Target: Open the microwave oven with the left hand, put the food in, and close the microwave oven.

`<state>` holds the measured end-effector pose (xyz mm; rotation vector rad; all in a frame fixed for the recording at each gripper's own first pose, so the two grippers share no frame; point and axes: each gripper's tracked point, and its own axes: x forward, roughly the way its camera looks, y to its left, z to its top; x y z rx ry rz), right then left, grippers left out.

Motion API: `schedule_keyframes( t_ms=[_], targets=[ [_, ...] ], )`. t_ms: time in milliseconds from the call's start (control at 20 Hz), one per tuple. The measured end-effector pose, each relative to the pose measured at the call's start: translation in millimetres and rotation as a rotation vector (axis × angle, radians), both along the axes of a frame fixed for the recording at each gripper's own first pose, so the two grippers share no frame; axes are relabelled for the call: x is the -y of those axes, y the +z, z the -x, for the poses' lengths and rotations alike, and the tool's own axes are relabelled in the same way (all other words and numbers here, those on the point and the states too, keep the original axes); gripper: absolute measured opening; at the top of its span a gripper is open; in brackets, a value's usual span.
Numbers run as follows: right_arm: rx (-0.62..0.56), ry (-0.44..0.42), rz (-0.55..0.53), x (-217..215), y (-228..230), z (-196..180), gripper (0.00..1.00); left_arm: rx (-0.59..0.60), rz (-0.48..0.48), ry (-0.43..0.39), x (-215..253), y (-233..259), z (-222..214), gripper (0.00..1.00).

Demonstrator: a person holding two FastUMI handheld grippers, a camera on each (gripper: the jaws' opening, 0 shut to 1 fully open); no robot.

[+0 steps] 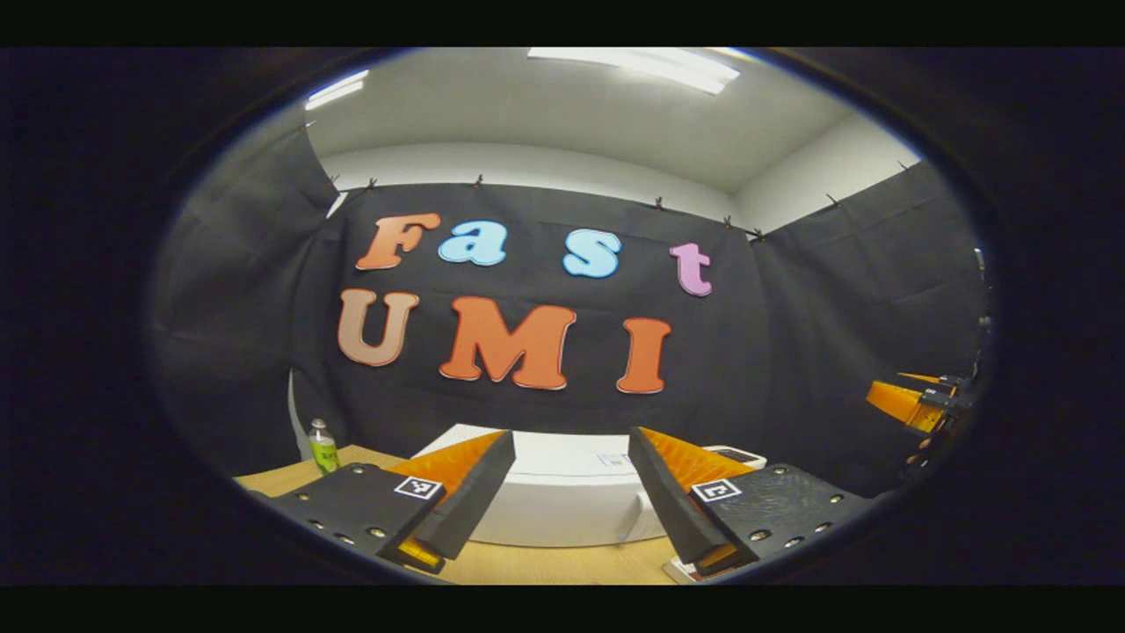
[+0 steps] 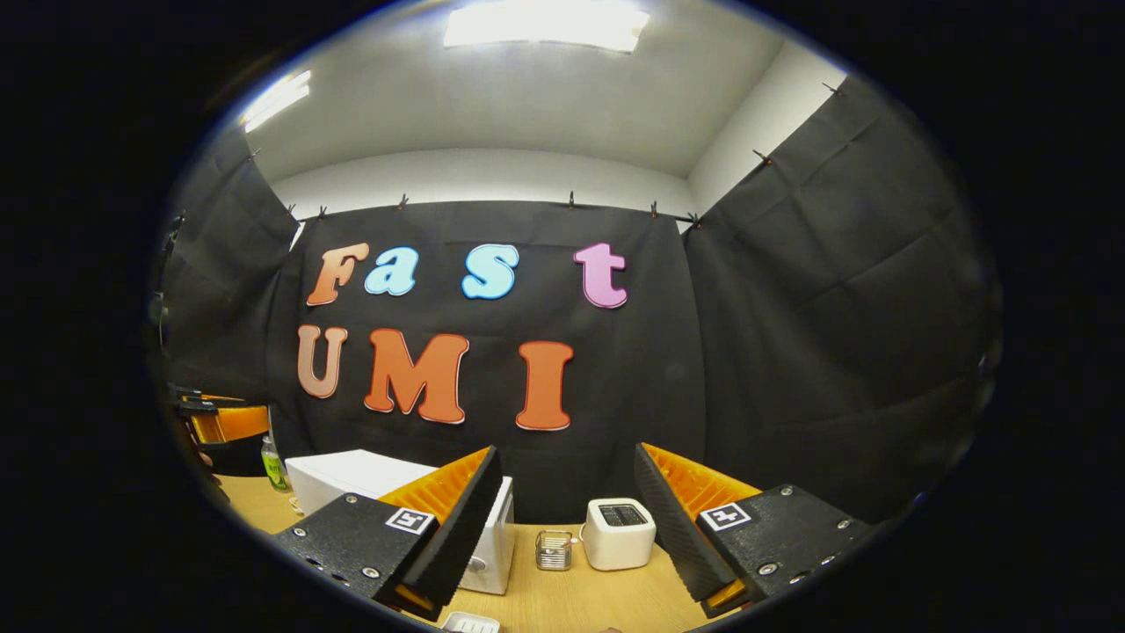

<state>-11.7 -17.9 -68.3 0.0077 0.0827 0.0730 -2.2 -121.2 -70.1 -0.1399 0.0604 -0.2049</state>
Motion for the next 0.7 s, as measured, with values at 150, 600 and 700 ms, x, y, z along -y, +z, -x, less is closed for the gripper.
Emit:
schedule_keyframes(
  t_ms=[150,600,700],
  targets=[
    [-0.053,0.008,0.019,11.7,-32.0,6.7,0.94,-0.048,-0.016,-0.029,33.5,-38.4,-5.8,0.9],
    [-0.186,-0.007,0.016,35.6,-122.2,21.8,0.95,-0.19,-0.057,-0.058,95.5,-155.3,-35.4,0.89],
    [-0.216,-0.014,0.028,38.8,-137.7,25.4,0.94,-0.215,-0.067,-0.079,107.9,-176.6,-40.9,0.83]
  ],
)
